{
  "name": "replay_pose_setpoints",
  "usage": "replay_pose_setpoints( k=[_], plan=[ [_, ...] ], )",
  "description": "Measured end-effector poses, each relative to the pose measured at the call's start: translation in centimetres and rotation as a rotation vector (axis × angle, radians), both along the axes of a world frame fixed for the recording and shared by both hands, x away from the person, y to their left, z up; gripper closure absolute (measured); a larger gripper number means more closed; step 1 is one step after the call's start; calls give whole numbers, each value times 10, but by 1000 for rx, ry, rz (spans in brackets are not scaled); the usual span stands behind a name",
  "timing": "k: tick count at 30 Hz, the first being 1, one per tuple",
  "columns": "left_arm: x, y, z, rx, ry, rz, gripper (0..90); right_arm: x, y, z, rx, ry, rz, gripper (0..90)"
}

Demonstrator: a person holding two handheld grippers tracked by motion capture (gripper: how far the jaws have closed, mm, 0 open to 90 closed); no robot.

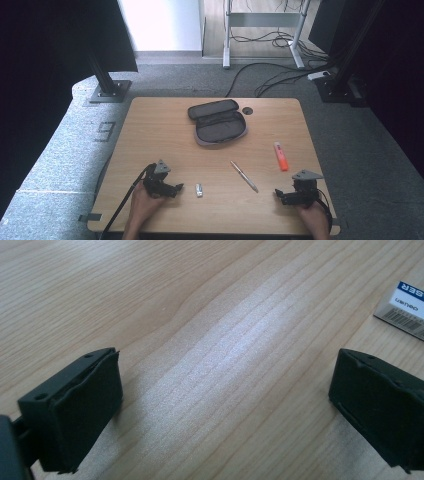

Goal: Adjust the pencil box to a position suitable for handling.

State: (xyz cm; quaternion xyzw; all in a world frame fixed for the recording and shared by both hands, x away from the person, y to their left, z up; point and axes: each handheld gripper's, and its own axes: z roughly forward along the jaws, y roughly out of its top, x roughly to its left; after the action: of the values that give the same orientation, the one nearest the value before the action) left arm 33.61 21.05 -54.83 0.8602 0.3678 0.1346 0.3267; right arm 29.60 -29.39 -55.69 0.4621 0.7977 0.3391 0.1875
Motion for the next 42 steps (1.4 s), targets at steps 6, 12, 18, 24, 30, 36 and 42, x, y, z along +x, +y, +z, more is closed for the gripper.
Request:
replay_pose_setpoints(
  k=[6,12,18,24,30,36,42],
  plan=[
    [0,0,0,1,-1,-2,13,0,0,0,-1,-1,3,0],
    [-1,0,0,1,3,-33,0,0,0,0,0,-1,6,0],
    [-2,-2,0,5,5,-42,0,0,0,0,0,-1,8,0],
    [-1,-1,2,-26,27,-35,0,0,0,0,0,-1,8,0],
    [1,-2,7,-32,16,-28,1,0,1,0,1,-2,7,0],
    [5,-7,11,-7,12,-34,6,0,0,0,0,-1,7,0],
    [13,-14,15,-18,17,-45,8,0,0,0,0,-2,8,0]
  ],
)
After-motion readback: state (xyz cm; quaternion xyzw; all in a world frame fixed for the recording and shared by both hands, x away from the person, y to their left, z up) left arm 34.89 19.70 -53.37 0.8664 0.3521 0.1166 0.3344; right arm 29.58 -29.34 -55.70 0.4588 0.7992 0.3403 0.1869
